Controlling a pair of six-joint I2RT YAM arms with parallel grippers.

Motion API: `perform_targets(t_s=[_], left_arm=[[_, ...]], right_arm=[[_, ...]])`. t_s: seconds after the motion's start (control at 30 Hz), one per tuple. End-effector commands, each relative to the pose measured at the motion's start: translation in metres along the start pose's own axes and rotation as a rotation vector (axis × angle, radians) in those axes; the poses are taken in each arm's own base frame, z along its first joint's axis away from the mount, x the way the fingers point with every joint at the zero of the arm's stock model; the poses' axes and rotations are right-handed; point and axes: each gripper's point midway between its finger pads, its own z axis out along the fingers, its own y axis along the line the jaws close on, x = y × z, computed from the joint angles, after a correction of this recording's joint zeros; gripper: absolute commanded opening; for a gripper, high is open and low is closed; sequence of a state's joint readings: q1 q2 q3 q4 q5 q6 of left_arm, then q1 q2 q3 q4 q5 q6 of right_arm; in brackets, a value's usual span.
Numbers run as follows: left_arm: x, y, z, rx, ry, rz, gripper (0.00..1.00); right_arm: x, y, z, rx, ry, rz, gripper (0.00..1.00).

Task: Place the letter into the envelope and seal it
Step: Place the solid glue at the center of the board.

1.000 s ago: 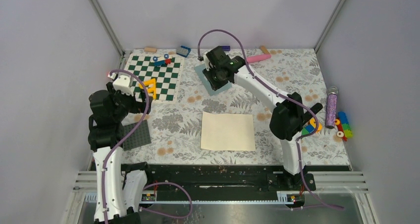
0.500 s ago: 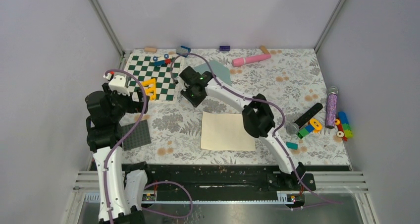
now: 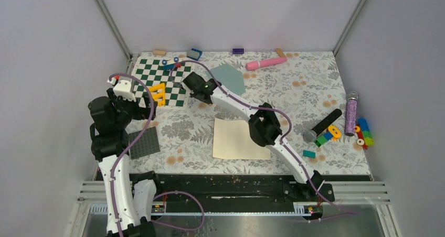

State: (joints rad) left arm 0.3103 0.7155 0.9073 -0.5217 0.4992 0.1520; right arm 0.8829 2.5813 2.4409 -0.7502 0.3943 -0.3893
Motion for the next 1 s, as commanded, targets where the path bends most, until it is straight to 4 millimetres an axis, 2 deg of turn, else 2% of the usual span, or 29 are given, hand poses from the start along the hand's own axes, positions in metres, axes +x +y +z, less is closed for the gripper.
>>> perform_targets(t_s=[0.0,0.2,0.4,0.73,0.8,0.87,0.9,0.97], left_arm=[[-0.011,-0.001,0.001,0.017,-0.045,0.013,0.99],[-0.01,0.002,0.001,0.009,-0.045,0.008,0.99],[-0.01,0.004,0.0,0.006,-0.046,-0.001,0.99],[-0.01,0.007,0.0,-0.001,-0.045,-0.009,0.99],[-0.009,0.008,0.0,-0.002,-0.043,-0.011,0.99],[-0.009,0.008,0.0,0.0,-0.041,-0.014,0.99],[-0.01,0.008,0.0,0.0,-0.043,-0.013,0.99],[-0.009,0.008,0.0,0.0,-0.043,-0.014,0.99]], right_arm=[[-0.011,-0.047,0.008,0.231,-0.005,-0.201,0.02],[-0.022,-0.06,0.03,0.321,-0.036,-0.338,0.04],[-0.034,-0.064,0.053,0.376,-0.064,-0.43,0.06],[-0.045,-0.054,0.065,0.336,-0.131,-0.472,0.12],[-0.044,-0.053,0.065,0.332,-0.129,-0.476,0.25],[-0.043,-0.052,0.065,0.327,-0.128,-0.473,0.45],[-0.042,-0.051,0.064,0.322,-0.128,-0.474,0.52],[-0.04,-0.049,0.064,0.313,-0.128,-0.473,0.55]])
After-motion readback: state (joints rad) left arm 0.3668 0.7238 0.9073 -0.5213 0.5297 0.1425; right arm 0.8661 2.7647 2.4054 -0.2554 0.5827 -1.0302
